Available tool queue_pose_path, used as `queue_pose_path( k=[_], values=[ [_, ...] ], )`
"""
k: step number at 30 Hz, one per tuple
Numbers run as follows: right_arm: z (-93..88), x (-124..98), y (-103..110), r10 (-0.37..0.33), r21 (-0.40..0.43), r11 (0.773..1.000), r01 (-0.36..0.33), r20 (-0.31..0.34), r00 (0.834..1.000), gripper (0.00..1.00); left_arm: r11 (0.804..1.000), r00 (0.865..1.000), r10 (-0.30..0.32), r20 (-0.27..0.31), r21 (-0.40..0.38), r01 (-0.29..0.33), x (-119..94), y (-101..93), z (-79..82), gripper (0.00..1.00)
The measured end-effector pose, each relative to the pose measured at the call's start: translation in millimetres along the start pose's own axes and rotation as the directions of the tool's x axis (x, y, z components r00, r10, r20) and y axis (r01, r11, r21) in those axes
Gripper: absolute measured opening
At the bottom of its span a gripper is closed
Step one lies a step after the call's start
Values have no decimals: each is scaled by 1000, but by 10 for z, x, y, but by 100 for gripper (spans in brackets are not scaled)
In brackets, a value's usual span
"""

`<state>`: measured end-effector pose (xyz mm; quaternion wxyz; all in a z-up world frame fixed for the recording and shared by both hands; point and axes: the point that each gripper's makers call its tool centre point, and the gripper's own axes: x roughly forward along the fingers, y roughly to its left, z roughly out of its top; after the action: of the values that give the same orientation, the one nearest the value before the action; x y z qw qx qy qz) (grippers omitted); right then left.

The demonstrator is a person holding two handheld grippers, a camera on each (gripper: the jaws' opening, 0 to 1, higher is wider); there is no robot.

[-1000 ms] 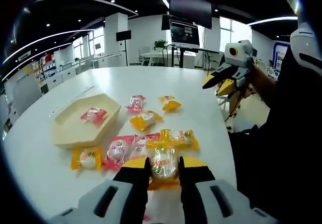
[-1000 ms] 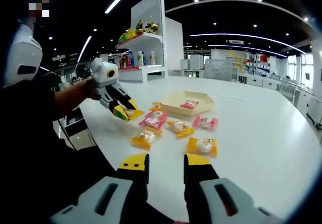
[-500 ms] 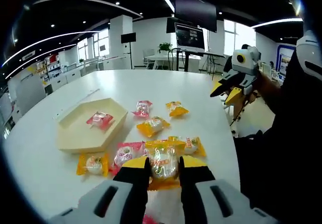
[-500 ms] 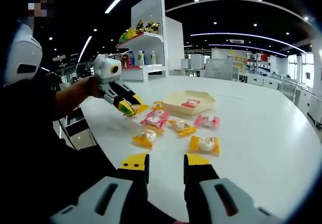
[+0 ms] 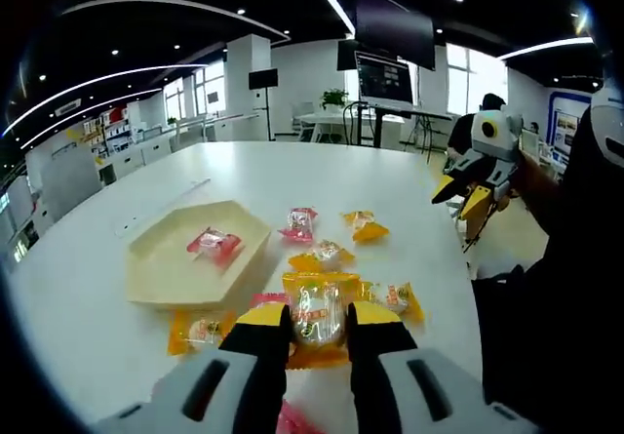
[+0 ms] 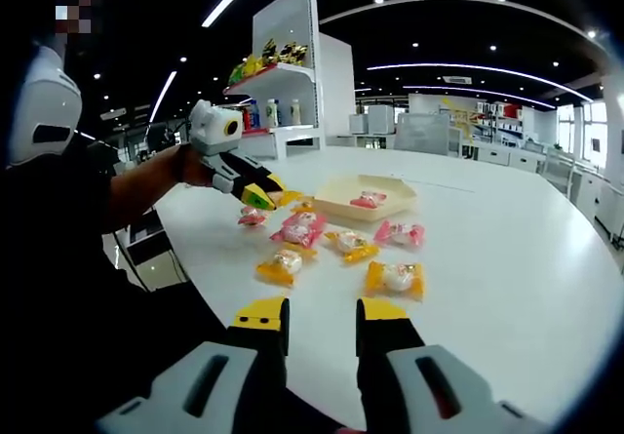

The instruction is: Pick up the marshmallows scattered on the table and place them into the bowl on the table

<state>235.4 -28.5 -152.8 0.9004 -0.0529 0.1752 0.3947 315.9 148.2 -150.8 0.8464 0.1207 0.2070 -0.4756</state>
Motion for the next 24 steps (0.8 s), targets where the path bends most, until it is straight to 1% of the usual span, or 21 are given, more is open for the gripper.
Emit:
queue_pose_path(
  k=[10,15,24],
  values=[
    [13,-11,0,0,-4,1000,0,0,1000,28,1000,1000,19,17,-5,-19,37,89,79,24],
    [15,-13,7,1,-6,1000,-1,0,1000,28,999,999,45,27,-19,-44,51,173,92,24],
    [28,-8,26,5,-11,1000,-5,-2,1000,28,998,998,57,41,-24,-56,76,247,152,24]
  ],
)
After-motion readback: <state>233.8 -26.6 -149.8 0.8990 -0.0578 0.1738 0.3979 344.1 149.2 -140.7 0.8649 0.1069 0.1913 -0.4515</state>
